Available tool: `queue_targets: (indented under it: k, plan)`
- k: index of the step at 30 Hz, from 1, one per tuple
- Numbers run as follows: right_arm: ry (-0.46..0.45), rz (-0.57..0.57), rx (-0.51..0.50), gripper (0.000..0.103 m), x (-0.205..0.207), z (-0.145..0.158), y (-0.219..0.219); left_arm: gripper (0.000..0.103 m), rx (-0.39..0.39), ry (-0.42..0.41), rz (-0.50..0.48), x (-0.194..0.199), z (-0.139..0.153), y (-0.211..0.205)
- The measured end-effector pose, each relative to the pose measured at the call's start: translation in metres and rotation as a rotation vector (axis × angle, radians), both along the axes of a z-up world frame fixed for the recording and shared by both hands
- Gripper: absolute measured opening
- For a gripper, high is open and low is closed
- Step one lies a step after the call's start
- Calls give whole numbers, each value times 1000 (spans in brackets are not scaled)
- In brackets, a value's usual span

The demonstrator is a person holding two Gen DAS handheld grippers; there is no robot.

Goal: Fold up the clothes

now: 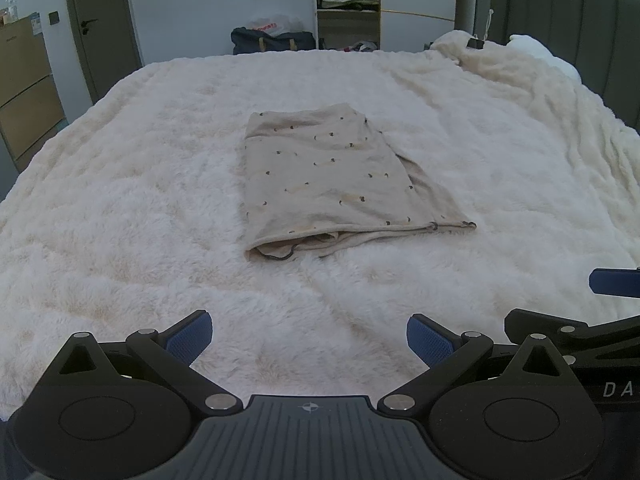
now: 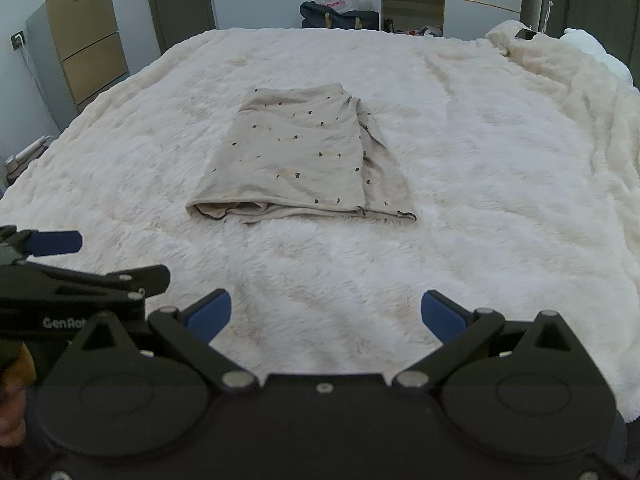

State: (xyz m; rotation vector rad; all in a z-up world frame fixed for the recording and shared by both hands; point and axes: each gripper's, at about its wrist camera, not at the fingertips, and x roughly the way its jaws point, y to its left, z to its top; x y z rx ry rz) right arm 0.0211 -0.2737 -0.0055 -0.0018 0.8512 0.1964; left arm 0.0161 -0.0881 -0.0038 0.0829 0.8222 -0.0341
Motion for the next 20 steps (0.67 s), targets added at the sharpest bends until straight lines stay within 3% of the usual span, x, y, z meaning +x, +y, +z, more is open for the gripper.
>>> queue_targets:
  k: [20]
  plan:
    - [3, 1, 4, 103, -2, 0, 1, 103, -2, -4, -3, 1, 0, 4]
